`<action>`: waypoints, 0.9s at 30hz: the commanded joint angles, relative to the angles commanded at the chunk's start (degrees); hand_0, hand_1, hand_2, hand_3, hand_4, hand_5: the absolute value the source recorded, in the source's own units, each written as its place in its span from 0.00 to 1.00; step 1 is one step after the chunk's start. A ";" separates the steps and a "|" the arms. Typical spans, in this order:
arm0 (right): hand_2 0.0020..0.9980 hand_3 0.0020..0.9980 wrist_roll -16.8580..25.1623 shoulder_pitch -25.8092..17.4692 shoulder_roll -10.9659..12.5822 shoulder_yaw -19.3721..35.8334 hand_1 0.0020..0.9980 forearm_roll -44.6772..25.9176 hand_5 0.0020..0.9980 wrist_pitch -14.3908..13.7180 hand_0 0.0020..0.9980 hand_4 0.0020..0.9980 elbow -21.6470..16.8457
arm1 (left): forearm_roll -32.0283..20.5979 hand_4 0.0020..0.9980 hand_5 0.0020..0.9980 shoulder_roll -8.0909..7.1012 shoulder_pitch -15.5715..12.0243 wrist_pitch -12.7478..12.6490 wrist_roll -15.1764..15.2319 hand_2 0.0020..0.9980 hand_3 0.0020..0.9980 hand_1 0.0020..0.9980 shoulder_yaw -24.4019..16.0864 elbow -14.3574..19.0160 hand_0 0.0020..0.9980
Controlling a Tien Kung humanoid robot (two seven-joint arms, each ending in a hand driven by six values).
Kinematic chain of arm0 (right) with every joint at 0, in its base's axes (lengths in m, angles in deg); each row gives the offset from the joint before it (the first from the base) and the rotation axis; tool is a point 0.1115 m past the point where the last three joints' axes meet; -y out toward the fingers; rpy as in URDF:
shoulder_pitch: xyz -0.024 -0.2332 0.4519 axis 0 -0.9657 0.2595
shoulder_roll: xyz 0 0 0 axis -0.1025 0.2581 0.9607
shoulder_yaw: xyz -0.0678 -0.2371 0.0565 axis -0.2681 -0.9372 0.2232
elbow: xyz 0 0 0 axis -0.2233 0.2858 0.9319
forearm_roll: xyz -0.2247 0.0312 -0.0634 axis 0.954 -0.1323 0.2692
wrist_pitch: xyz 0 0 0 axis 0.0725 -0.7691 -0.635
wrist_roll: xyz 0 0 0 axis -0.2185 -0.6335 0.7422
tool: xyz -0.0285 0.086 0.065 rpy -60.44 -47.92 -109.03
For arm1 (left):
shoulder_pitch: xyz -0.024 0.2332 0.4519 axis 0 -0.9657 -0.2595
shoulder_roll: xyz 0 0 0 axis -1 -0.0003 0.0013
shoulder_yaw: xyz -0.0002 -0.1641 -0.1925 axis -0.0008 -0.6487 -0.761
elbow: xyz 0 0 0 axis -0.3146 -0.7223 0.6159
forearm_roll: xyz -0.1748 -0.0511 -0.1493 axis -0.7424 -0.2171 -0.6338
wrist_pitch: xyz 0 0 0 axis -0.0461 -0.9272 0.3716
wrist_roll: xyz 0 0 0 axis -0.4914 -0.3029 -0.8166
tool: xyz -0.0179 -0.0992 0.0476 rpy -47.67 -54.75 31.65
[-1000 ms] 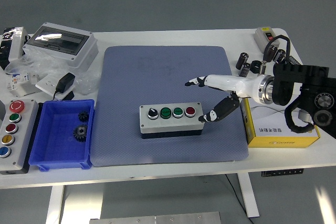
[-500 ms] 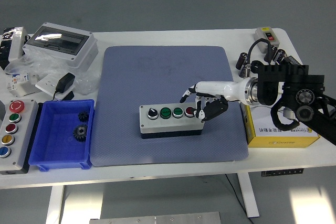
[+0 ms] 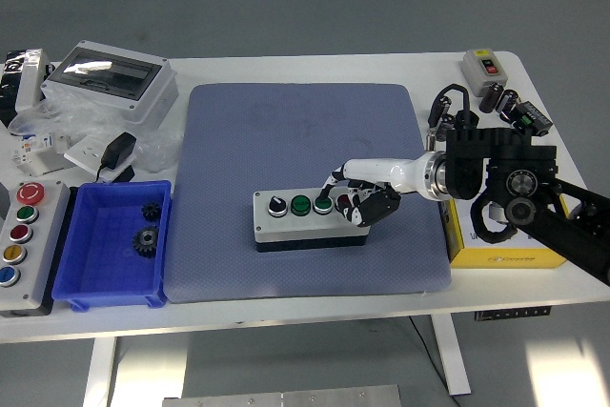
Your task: Pick up the button,place it on the desk,press the button,press the button
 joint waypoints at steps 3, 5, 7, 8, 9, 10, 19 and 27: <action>0.29 0.79 0.05 -0.10 -0.48 -1.00 0.12 0.39 0.14 -0.53 0.00 0.21 0.95 | 0.03 0.60 0.11 0.00 0.01 0.00 0.02 0.52 0.58 0.58 -0.01 0.00 0.62; 0.29 0.79 0.10 -0.15 -0.72 -1.58 0.11 0.63 0.14 -0.86 0.00 0.21 1.38 | 0.00 0.60 0.12 0.00 0.02 0.00 0.05 0.52 0.58 0.58 0.03 0.00 0.62; 0.29 0.79 0.19 -0.22 -0.87 -1.98 0.11 0.85 0.14 -1.23 0.00 0.21 1.65 | -0.02 0.60 0.12 0.00 0.03 0.00 0.08 0.52 0.58 0.58 0.05 0.00 0.62; 0.29 0.79 0.28 -0.27 -0.92 -2.09 0.11 0.96 0.14 -1.43 0.00 0.21 1.73 | -0.05 0.60 0.12 0.00 0.03 -0.01 0.10 0.52 0.58 0.58 0.07 0.00 0.62; 0.29 0.79 0.49 -0.33 -0.90 -2.05 0.11 1.01 0.14 -1.66 0.00 0.21 1.70 | -0.08 0.60 0.12 0.00 0.02 -0.01 0.11 0.52 0.58 0.58 0.09 0.00 0.62; 0.28 0.79 0.81 -0.41 -0.82 -1.73 0.11 0.89 0.14 -1.86 0.00 0.20 1.50 | -0.13 0.60 0.12 0.01 0.01 -0.01 0.12 0.52 0.58 0.58 0.10 0.00 0.62; 0.28 0.78 5.50 -3.65 0.90 7.40 0.11 -3.20 0.14 -1.50 0.00 0.20 -2.62 | -0.33 0.61 0.13 0.12 -0.02 0.00 0.24 0.52 0.58 0.58 0.23 0.00 0.63; 0.28 0.78 16.77 -14.46 -3.58 19.92 0.11 5.59 0.14 -15.18 0.00 0.20 2.11 | -0.34 0.61 0.13 0.64 -0.49 -0.14 0.24 0.52 0.58 0.58 0.00 0.00 0.62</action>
